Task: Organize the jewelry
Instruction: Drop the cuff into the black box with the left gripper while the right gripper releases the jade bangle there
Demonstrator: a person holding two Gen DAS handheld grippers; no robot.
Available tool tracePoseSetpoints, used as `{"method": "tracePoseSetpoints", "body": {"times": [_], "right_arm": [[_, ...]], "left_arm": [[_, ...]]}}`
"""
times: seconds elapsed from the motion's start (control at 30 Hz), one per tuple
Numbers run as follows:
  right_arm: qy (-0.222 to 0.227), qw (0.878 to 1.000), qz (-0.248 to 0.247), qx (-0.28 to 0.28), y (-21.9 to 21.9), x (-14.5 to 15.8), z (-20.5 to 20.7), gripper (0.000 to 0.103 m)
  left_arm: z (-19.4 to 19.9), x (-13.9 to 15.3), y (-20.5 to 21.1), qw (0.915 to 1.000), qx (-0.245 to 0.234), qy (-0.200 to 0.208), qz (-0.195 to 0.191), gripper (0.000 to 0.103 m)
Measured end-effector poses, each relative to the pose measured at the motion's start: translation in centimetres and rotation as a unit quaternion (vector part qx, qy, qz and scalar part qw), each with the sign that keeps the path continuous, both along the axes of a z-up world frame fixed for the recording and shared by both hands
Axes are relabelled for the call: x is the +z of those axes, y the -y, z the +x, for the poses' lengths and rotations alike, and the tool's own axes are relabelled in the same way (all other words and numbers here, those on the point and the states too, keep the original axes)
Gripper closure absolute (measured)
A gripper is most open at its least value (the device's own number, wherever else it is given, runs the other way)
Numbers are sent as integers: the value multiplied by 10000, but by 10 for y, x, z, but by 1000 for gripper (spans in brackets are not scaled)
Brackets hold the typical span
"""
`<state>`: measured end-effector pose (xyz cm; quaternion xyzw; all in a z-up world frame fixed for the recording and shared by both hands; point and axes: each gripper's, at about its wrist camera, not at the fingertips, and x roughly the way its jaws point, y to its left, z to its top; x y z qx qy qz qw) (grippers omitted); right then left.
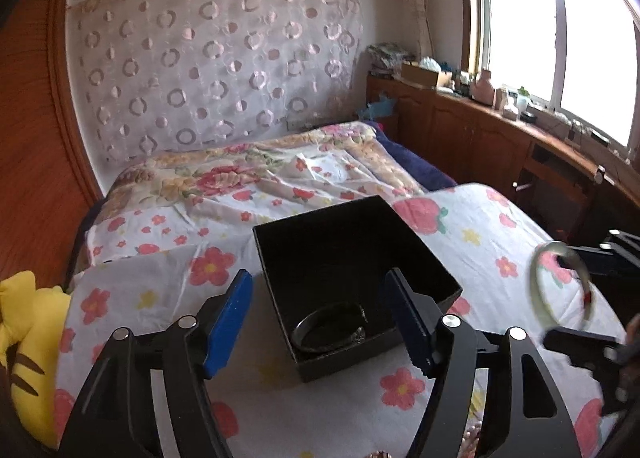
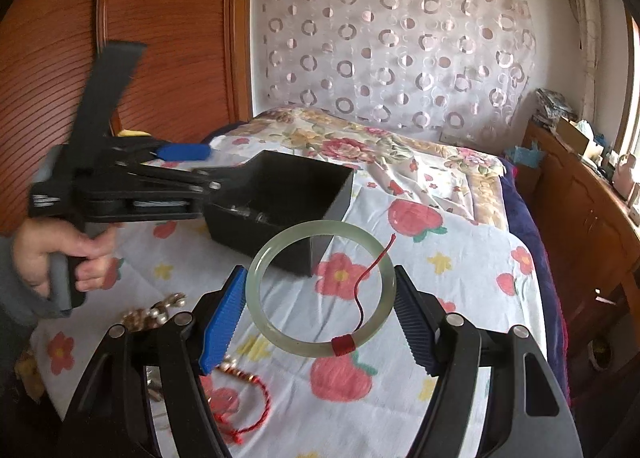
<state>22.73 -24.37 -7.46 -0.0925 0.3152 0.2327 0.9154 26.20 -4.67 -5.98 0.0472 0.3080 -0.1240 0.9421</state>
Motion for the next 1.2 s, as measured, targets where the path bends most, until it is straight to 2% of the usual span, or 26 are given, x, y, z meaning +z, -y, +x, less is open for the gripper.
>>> {"method": "tracePoseSetpoints", "body": {"times": [0.07, 0.13, 0.27, 0.4, 0.6, 0.63, 0.67, 0.87, 1.03, 1.07, 1.2], "right_arm": [[-8, 10000, 54, 61, -5, 1, 9, 29], [-14, 9997, 173, 169, -13, 3, 20, 29], [-83, 9988, 332, 342, -29, 6, 43, 29], [-240, 9983, 326, 418, -49, -2, 64, 29], [-248, 9983, 198, 487, -73, -8, 76, 29], [-267, 9984, 171, 465, -76, -9, 78, 28], [-240, 9987, 153, 411, -77, -9, 80, 23], [-169, 9990, 282, 292, -63, 3, 74, 21], [-64, 9988, 269, 406, -38, 10, 27, 21], [-115, 9986, 255, 441, -33, 7, 17, 22], [-404, 9979, 84, 490, -20, -10, -12, 41]], "left_arm": [[-5, 4, -7, 10000, 39, 46, -3, 36], [-9, 7, -13, 9999, 112, 102, 25, 25], [-16, 7, -36, 9995, 280, 139, -9, 23], [-27, 7, -57, 9989, 417, 201, -5, 15], [-44, 4, -80, 9983, 532, 226, -5, 12], [-46, 2, -82, 9983, 546, 205, -21, 12], [-50, 0, -85, 9983, 552, 171, -53, 12], [-72, -9, -80, 9987, 461, 87, -184, 12], [-100, -17, -67, 9992, 257, 76, -297, 12], [-108, -20, -63, 9993, 207, 71, -290, 12], [-128, -29, -50, 9996, 75, 27, -254, 12]]}}
